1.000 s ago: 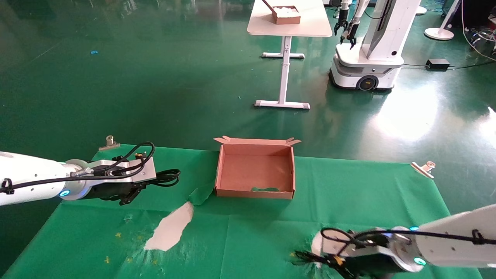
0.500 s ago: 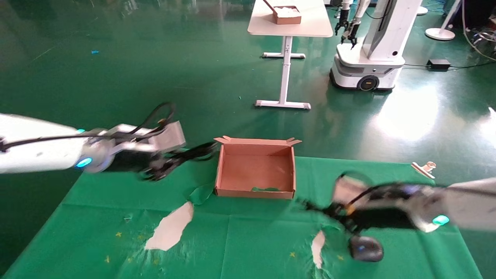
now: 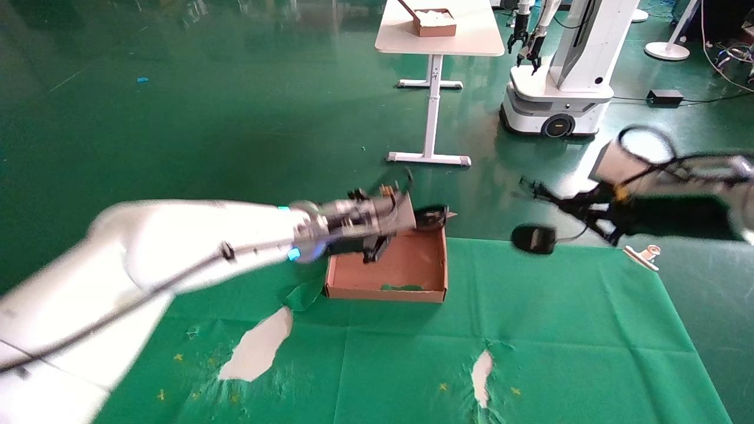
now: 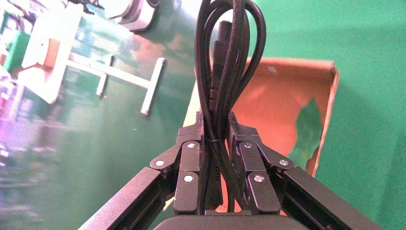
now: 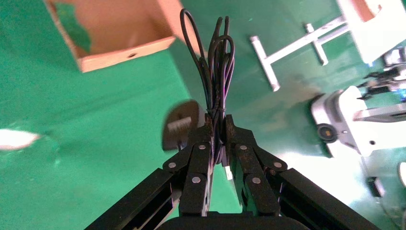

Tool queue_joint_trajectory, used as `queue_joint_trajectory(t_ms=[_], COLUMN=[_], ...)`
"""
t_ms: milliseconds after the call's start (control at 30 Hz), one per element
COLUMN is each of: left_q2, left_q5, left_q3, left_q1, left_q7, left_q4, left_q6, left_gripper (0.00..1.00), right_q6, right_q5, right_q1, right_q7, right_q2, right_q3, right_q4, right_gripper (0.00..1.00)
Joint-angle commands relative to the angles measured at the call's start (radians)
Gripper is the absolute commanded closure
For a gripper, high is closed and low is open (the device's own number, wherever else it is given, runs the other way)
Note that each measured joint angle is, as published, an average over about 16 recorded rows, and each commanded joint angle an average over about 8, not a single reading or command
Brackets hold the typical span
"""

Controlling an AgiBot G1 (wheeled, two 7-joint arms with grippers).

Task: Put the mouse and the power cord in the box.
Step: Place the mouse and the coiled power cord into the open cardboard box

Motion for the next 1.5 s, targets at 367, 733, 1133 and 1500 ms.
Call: queue_joint_trajectory(t_ms=[367, 733, 1133, 1500], left_q2=[0.02, 0.018, -0.038, -0.222], left_q5=[-0.073, -0.157, -0.215, -0.157], left_q3=[0.268, 0.41, 0.449, 0.435], left_q1=[-0.022, -0.063, -0.141, -0.2], left_q7=[-0.045, -0.091, -0.178, -0.287], left_q4=[0.072, 0.095, 0.21, 0.161], left_q6=[-0.197, -0.258, -0.288, -0.263], left_gripper=[0.0, 0.0, 0.0, 0.0], right_q6=[-0.024, -0.029, -0.044, 0.076], right_q5=[0.025, 0.04, 0.07, 0.038], right_q1=[0.035, 0.04, 0.04, 0.085], right_q7=[0.003, 0.02, 0.017, -0.145], right_q2=[0.019, 0.004, -0.044, -0.316], right_q3=[0.018, 0.021, 0.015, -0.043], right_q4=[0.003, 0.033, 0.076, -0.133], right_gripper=[1.0, 1.0, 1.0, 1.0])
